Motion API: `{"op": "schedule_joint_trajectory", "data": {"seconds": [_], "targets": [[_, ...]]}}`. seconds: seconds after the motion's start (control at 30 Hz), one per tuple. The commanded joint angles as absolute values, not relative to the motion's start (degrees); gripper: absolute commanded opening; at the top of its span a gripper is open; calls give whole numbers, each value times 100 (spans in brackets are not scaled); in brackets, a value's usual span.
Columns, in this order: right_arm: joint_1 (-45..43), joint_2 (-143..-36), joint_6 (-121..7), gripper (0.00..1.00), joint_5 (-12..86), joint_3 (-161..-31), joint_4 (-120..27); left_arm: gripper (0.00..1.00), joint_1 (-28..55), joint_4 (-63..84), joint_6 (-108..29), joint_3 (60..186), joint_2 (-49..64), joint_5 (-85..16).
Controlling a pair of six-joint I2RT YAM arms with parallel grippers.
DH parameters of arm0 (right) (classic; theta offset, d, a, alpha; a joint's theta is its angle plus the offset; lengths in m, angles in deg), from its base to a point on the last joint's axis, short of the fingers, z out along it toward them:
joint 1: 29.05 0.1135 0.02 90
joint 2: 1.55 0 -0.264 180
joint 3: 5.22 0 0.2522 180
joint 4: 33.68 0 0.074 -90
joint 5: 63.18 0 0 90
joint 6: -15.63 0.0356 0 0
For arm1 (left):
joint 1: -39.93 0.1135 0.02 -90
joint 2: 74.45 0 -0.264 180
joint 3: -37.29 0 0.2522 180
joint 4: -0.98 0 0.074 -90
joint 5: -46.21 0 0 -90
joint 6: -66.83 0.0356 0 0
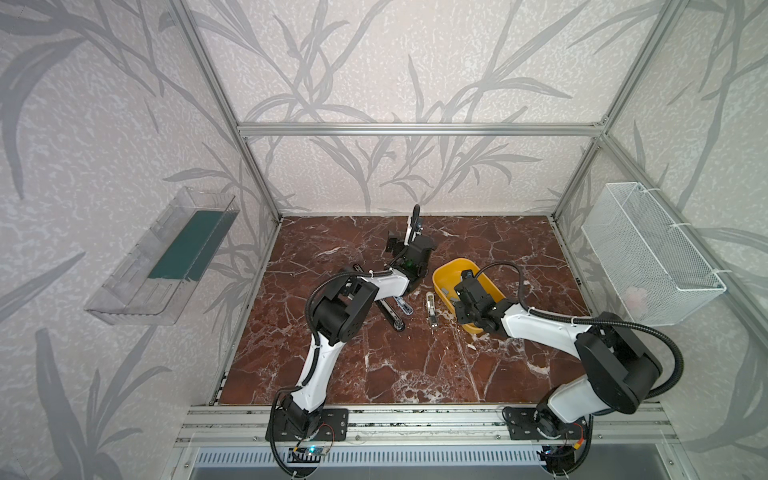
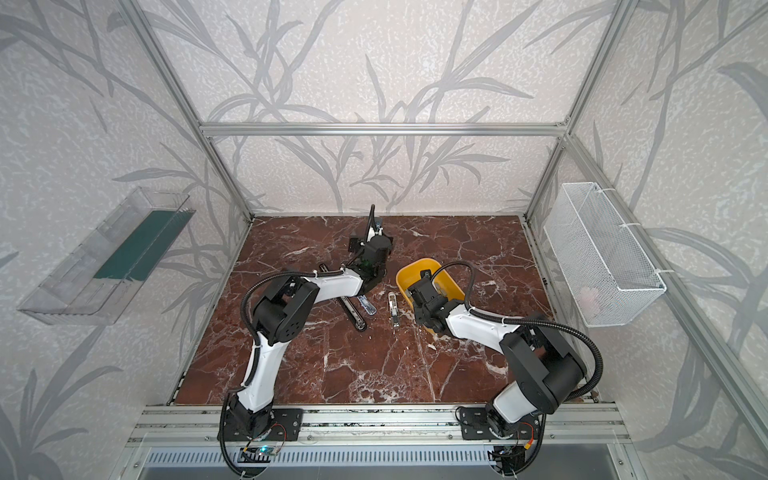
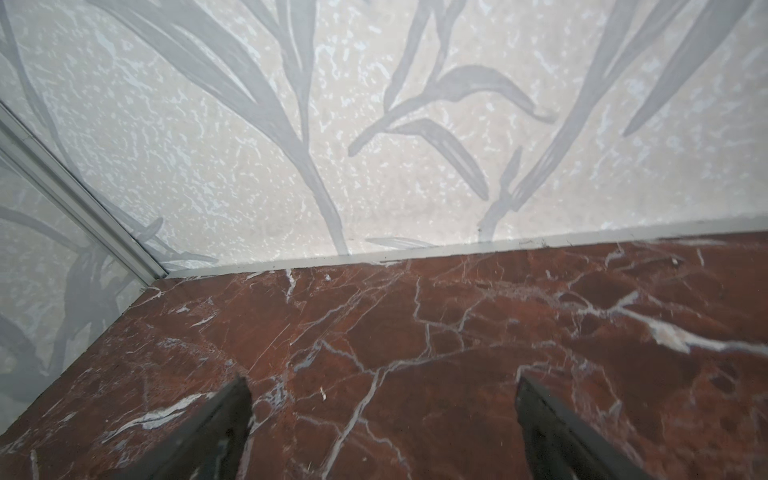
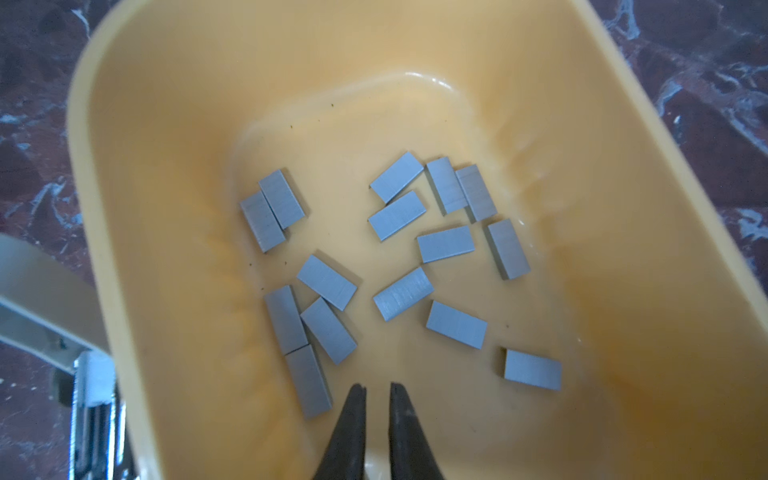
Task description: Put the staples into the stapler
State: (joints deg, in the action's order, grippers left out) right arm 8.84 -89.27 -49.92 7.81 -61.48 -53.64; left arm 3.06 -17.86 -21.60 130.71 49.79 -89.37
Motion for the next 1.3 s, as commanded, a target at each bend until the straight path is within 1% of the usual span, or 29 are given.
{"op": "schedule_joint_trajectory", "data": {"seconds": [0.0,0.1,0.2,0.27,0.37,0.43,0.5,0.63,0.77,0.9,1.0,1.17,1.27], "targets": [[1017,-8736,-4766,15,709,-6055,-5185,99,317,-1583,-2344,12727,4058,-8824],[1133,-8666,-4701,15,617,-6055,-5121,99,445,-759,-2661,12683,3540,-8638],[1220,-8636,-4686,15,607,-6088,-5048,99,704,105,-3209,12606,3005,-8110],[1270,-8640,-4703,15,589,-6177,-5081,99,931,207,-3476,12303,2640,-7624],[1296,-8619,-4750,17,501,-6300,-5228,99,1390,297,-3827,11733,2006,-6564],[1296,-8530,-4813,18,307,-6336,-5293,99,1762,384,-3929,11353,1618,-5838],[1290,-8408,-4915,20,55,-6317,-5267,99,2100,530,-3915,11002,1297,-5436],[1155,-8367,-5117,23,-63,-6402,-5332,99,2666,891,-3917,10230,592,-5328],[969,-8375,-5241,24,63,-6360,-5303,99,2928,690,-4198,9520,78,-5280],[919,-8162,-5276,28,145,-6162,-5307,99,2935,426,-4443,9226,-52,-5251],[918,-7974,-5239,32,262,-5938,-5264,99,2933,411,-4577,9073,-55,-5002],[886,-7837,-5209,32,264,-5877,-5515,99,2939,395,-4604,8882,-44,-4747],[784,-7801,-5212,33,438,-5789,-5499,99,2929,234,-4712,8800,-67,-4638]]}}
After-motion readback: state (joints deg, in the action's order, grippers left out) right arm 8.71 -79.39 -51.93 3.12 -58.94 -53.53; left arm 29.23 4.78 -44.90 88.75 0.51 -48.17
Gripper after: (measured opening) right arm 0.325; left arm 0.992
